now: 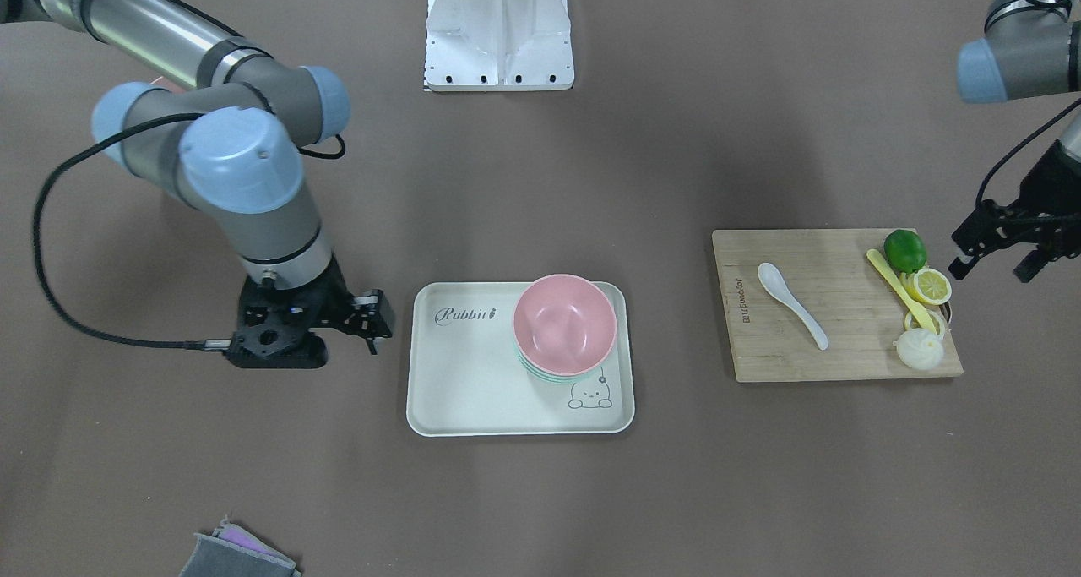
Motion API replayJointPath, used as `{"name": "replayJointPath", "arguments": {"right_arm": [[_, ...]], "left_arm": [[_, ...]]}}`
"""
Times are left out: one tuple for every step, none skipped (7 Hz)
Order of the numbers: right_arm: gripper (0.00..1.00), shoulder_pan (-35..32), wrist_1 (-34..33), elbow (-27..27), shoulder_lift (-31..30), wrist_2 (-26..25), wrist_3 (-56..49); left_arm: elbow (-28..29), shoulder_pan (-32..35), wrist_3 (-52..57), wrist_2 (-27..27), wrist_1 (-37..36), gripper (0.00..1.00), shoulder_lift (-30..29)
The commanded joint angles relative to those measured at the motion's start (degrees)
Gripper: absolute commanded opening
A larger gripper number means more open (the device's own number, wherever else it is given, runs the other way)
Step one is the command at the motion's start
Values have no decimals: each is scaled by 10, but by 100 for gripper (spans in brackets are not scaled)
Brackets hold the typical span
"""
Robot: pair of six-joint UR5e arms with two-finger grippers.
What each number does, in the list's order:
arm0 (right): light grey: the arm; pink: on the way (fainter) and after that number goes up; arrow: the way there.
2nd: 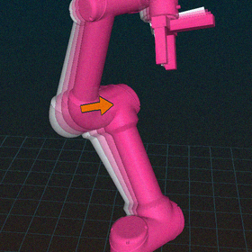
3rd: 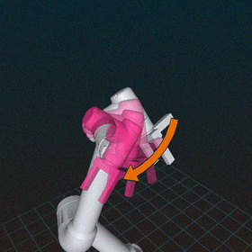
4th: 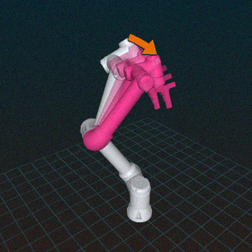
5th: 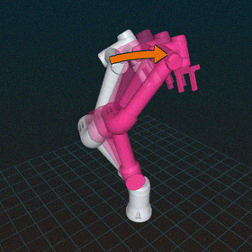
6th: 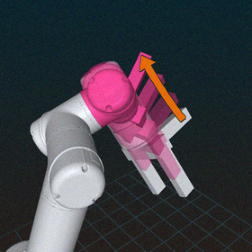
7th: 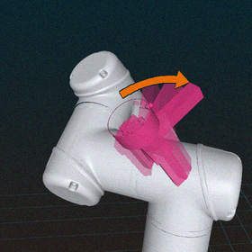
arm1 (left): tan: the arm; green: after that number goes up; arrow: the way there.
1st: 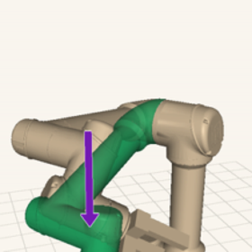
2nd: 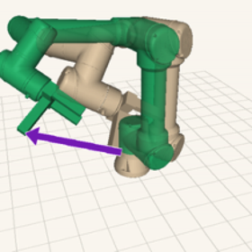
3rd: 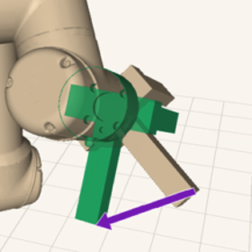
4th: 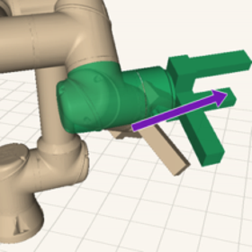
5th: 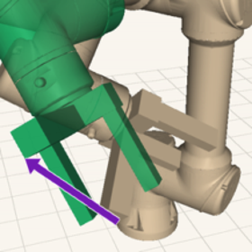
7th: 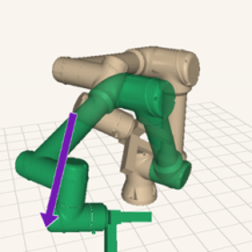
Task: Stack pink bowl on green and place spoon
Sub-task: 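Withdraw the right arm while the left gripper reaches toward the white spoon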
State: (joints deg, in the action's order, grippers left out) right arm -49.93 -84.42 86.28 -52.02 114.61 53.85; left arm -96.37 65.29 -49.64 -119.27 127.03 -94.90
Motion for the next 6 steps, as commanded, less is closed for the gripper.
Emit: {"name": "replayJointPath", "arguments": {"right_arm": [[100, -83, 2, 47, -88, 66, -150], [100, -111, 3, 49, -112, 82, -189], [100, -141, 2, 62, -147, 97, -218], [100, -165, 3, 79, -183, 130, -228], [100, -177, 3, 99, -219, 134, -258], [100, -194, 3, 104, -250, 132, -308]], "left_arm": [[11, -92, -139, 94, -6, 98, -49], [17, -117, -169, 129, -28, 98, -69], [20, -138, -194, 165, -67, 97, -85], [20, -152, -204, 195, -83, 97, -86], [23, -161, -222, 215, -84, 97, -81], [25, -187, -246, 253, -97, 97, -81]]}}
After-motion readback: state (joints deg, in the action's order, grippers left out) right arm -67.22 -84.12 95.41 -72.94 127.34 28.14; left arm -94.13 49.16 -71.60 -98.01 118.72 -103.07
